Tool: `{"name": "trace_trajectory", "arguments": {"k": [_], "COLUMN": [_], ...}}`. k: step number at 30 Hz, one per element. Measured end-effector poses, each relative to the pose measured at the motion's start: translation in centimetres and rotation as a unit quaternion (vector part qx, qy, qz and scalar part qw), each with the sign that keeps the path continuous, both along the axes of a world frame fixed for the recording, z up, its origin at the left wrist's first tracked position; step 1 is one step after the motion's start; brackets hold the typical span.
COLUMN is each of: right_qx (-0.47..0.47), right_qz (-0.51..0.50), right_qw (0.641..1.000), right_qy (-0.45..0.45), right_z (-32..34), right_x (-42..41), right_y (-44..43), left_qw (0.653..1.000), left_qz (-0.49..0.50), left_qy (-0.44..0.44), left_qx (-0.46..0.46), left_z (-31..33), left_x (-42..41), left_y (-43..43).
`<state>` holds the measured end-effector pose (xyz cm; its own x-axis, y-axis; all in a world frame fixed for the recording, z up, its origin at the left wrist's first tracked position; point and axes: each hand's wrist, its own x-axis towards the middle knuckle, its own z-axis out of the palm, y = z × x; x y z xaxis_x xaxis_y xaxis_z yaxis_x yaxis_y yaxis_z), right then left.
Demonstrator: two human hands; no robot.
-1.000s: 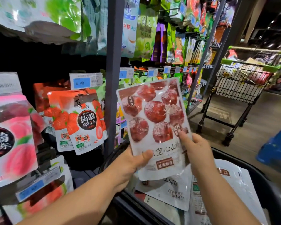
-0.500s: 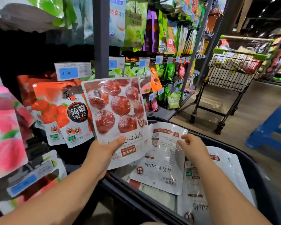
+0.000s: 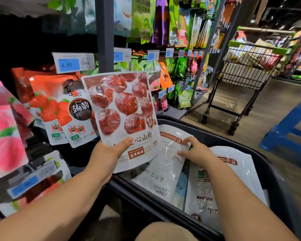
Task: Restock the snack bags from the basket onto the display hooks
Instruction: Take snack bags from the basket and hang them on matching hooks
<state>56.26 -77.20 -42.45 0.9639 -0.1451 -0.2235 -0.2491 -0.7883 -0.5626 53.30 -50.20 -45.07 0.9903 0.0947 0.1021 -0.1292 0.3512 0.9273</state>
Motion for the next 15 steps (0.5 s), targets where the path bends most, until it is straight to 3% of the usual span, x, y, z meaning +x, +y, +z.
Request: {"name": "trace_trajectory", "arguments": {"k": [3, 11, 15], "right_qx": [0.134, 0.144, 0.068], "right_qz": [0.049, 0.166, 0.179], "right_qw": [0.990, 0.975, 0.981], "right_qy": [0.008, 0.012, -0.041], "right_z": [0.3, 1.1, 1.2], "right_x": [-0.4, -0.8, -0.5], "right_y": [-0.1, 0.0, 0.3], "left_qw": [1.000, 0.998, 0.998], "left_qz": [0.000, 0.009, 0.017], "left_qy": [0.000, -0.013, -0.009], "left_qx": [0.008, 0.064, 0.059], "left_z": [0.0, 0.5, 0.5], "left_x": [0.0, -0.3, -0.4], "left_y": [0.0, -0.3, -0.4]}}
